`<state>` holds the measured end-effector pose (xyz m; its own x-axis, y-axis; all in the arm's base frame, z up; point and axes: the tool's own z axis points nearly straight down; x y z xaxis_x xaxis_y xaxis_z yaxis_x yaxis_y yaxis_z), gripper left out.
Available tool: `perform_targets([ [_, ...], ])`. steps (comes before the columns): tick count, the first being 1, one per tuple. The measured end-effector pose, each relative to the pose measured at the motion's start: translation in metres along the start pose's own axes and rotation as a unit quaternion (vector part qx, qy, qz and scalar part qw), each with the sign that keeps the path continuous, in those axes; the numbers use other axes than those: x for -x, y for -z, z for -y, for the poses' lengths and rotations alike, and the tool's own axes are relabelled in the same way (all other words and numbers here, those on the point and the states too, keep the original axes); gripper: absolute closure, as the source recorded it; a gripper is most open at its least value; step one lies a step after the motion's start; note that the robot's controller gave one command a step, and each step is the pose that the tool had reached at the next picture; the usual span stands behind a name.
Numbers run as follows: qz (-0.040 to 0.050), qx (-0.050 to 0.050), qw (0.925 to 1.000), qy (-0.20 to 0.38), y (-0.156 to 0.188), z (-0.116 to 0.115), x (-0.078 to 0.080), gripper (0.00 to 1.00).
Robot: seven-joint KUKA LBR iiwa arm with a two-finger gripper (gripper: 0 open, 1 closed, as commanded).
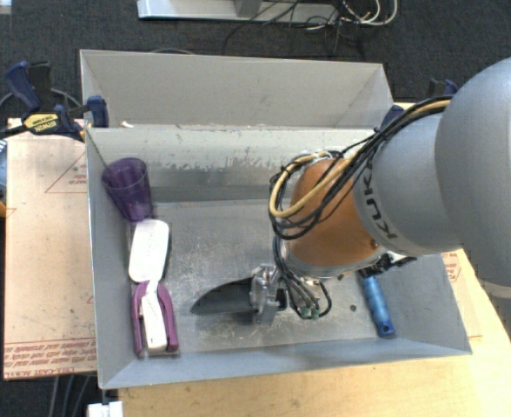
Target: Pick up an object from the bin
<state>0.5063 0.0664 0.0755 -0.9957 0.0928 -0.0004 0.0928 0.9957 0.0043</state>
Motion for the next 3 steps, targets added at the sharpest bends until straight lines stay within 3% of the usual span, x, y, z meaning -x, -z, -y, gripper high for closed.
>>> perform_targets([
  [3, 0.0, 0.0, 1.0, 0.0, 0.0, 0.0, 0.0, 1.0],
])
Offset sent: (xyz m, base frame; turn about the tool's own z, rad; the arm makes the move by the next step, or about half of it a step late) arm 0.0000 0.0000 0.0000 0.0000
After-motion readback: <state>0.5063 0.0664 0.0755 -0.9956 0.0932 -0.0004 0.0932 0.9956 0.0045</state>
